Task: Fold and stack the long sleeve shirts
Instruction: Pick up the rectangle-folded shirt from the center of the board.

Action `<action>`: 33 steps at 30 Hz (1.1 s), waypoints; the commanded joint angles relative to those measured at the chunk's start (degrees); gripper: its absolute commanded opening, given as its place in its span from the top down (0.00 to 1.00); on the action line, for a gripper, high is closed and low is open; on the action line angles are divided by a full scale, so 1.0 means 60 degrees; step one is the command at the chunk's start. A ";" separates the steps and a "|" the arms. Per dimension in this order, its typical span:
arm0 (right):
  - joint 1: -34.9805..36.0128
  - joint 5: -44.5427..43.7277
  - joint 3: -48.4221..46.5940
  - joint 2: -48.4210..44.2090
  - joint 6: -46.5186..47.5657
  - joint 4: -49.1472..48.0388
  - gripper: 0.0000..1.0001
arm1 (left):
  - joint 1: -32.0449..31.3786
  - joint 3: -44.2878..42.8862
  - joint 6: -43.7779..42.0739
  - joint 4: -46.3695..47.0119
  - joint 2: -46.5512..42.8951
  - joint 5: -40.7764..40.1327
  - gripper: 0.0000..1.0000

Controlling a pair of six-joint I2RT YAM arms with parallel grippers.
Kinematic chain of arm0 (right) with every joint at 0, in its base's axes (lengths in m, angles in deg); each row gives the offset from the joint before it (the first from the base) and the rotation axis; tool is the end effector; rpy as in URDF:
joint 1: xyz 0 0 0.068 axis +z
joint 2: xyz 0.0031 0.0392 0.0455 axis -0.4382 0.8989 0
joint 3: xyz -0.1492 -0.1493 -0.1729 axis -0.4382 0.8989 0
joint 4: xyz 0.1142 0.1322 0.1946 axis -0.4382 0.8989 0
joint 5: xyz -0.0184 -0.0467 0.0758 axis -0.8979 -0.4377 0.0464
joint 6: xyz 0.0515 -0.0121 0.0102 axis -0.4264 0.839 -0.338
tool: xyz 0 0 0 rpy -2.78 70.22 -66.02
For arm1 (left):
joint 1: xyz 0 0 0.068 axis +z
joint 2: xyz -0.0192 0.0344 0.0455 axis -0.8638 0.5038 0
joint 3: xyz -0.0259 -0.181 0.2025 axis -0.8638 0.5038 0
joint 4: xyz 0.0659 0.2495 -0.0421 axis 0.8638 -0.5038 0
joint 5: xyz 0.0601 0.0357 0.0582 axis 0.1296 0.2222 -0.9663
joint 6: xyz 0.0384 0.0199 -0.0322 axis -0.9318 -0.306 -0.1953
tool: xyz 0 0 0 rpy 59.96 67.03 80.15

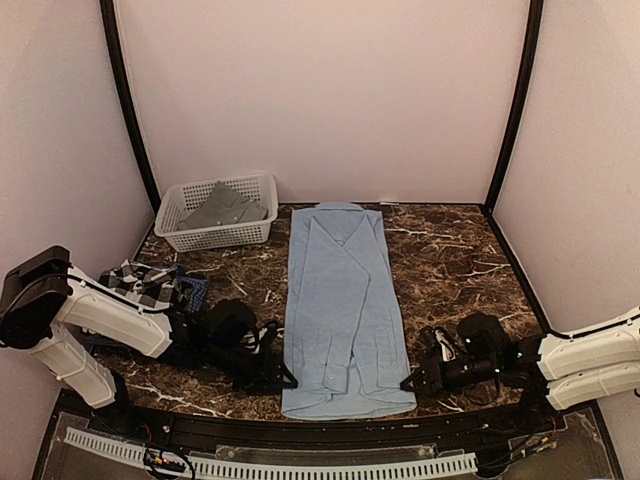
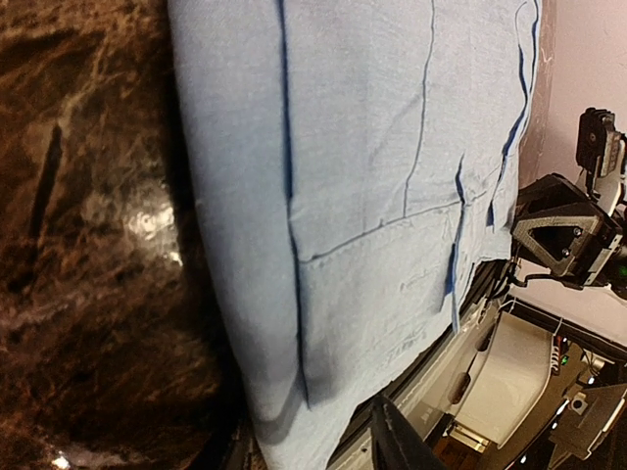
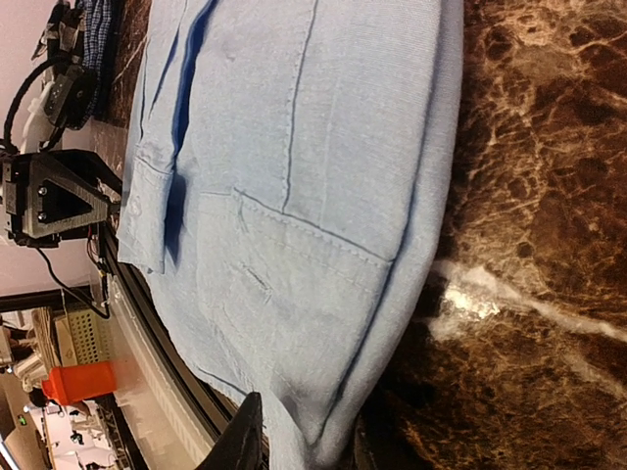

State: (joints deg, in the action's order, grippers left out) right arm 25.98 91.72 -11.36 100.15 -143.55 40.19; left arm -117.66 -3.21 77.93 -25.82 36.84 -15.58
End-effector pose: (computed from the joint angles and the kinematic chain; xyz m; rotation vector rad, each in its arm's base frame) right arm 0.0901 0.1363 0.1128 -0.1469 2.6529 1.2552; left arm 0.1282 -0.2329 0.1298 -0.0228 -2.8321 1.3365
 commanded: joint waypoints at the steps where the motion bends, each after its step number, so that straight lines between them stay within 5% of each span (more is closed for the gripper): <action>1: 0.0077 0.0153 0.0209 0.0035 -0.0112 -0.0388 0.73 | -0.0189 0.0381 0.0538 -0.0137 0.0204 -0.0146 0.60; 19: 0.0084 0.0111 0.0182 -0.0275 -0.0561 -0.0898 0.81 | -0.0192 0.0783 0.1964 0.2279 0.0470 0.0019 0.89; 33: 0.0084 0.0094 0.0094 -0.0367 -0.0717 -0.1026 1.00 | -0.0192 0.0887 0.2461 0.2892 0.0098 0.0144 1.00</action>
State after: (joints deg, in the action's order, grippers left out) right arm 26.04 92.29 -10.59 99.06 -147.49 35.91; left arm -118.54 1.38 91.88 -9.58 39.70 -14.86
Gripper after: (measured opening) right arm 0.004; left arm 0.008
